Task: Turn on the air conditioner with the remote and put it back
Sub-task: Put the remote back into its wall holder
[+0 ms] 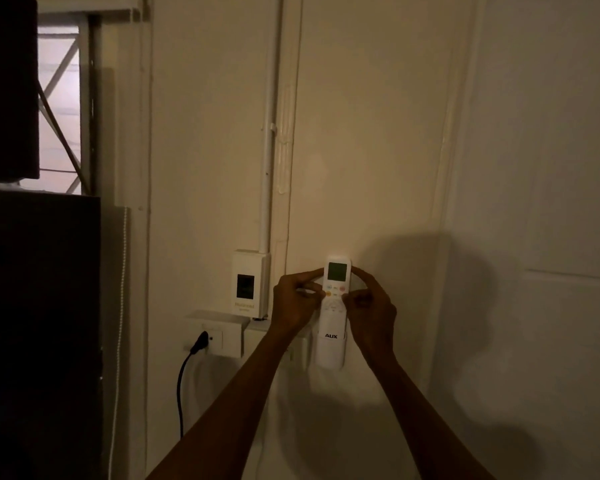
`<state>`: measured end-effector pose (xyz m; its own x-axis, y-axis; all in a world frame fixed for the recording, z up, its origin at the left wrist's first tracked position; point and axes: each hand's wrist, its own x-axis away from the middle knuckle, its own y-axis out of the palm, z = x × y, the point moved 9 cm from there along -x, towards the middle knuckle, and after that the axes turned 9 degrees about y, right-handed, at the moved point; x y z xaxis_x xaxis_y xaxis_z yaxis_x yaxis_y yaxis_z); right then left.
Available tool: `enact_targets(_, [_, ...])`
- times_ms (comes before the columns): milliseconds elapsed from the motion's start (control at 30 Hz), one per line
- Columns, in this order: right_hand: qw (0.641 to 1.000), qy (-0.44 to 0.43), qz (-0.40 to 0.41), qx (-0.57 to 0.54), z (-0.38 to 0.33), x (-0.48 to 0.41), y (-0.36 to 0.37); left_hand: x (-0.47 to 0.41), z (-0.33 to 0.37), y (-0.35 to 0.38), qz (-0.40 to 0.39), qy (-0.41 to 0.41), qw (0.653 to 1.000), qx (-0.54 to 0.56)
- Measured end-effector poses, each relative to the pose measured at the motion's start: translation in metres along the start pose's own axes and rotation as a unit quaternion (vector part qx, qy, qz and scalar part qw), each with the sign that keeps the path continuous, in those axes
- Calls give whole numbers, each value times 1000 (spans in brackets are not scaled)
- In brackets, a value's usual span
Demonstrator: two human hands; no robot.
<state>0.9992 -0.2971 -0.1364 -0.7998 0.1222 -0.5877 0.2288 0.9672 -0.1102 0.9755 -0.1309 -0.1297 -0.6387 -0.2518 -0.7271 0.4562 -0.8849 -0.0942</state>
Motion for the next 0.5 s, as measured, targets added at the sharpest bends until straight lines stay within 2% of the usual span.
enact_targets(133, [999,24,7,26,14,11,3,11,-5,3,-15,15,999,-27])
enact_targets(500, [997,12,13,74,24,30,10,24,-24,3,-26,20,997,-67])
